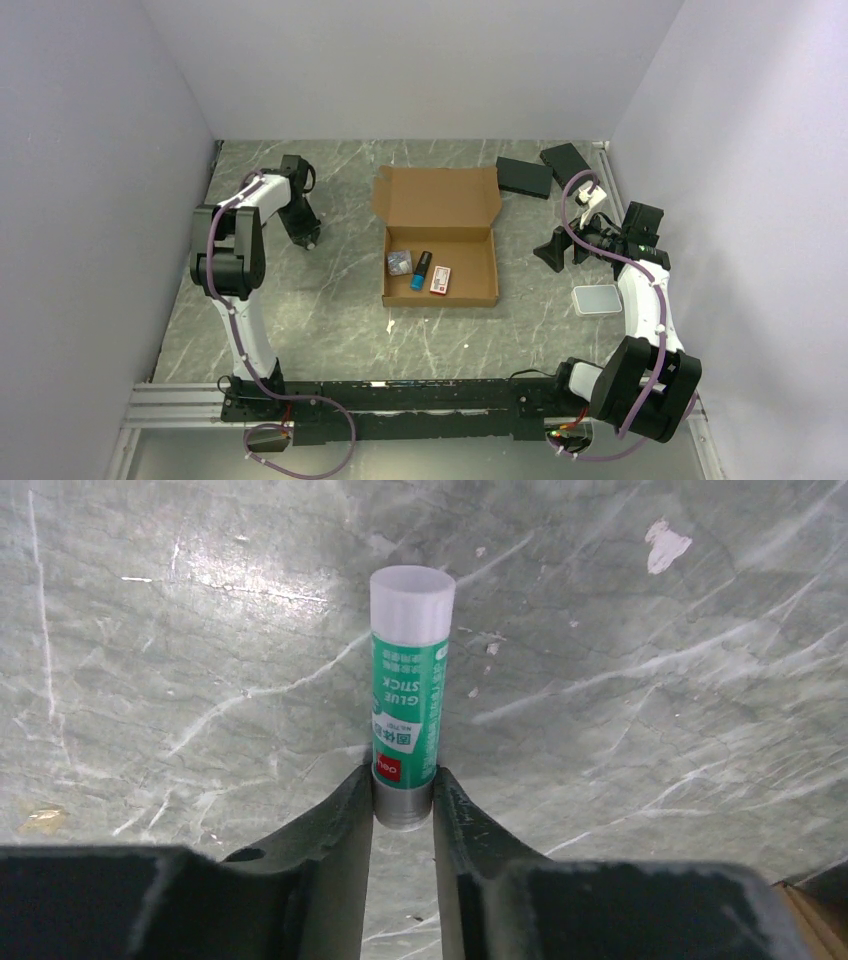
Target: Fold the paper box
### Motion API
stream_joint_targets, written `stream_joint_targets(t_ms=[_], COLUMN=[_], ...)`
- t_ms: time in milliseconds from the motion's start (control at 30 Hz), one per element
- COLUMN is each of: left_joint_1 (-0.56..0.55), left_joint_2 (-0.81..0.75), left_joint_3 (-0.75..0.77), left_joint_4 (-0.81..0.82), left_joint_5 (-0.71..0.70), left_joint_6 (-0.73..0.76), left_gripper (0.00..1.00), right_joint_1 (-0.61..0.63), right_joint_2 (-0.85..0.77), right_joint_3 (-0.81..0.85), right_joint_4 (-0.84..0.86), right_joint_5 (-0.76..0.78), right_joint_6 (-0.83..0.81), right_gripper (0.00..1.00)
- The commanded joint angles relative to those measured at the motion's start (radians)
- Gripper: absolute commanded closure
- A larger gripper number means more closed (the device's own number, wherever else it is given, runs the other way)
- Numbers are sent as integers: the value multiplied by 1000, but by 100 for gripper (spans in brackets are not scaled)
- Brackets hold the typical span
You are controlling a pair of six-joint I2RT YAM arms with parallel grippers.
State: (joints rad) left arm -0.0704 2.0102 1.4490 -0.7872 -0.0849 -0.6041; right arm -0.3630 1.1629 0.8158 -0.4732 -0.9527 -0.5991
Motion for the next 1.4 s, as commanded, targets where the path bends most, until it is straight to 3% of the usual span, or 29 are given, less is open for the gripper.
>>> stream_joint_targets(t_ms=[0,100,200,300,533,933,1367], left_joint_1=[4,4,3,3,-13,-107,-272], left_joint_2=[-29,-104,-193,-297,-529,-705,-747], left_joint_3=[13,-47,-125,-223,-434,-516,-569], left_joint_4=[46,91,135,190,402,567,746], left_joint_5=[6,41,82,173,552,746,779], left_joint_6=[29,50,69,82,104,74,74], left_gripper=[76,93,100,100,100,100,100], right_joint_1=[4,5,6,5,4,5,5], right_joint_2=[-20,-23,-24,-24,-32,-31,-28], right_joint_3=[18,19,19,17,14,11,8], right_joint_4=[1,1,1,3,10,13,16], right_joint_5=[-44,-46,-46,-47,-54,-55,-55], right_joint_6=[-24,-24,-24,-21,-12,-10,-10], right_gripper=[0,0,0,0,0,0,0])
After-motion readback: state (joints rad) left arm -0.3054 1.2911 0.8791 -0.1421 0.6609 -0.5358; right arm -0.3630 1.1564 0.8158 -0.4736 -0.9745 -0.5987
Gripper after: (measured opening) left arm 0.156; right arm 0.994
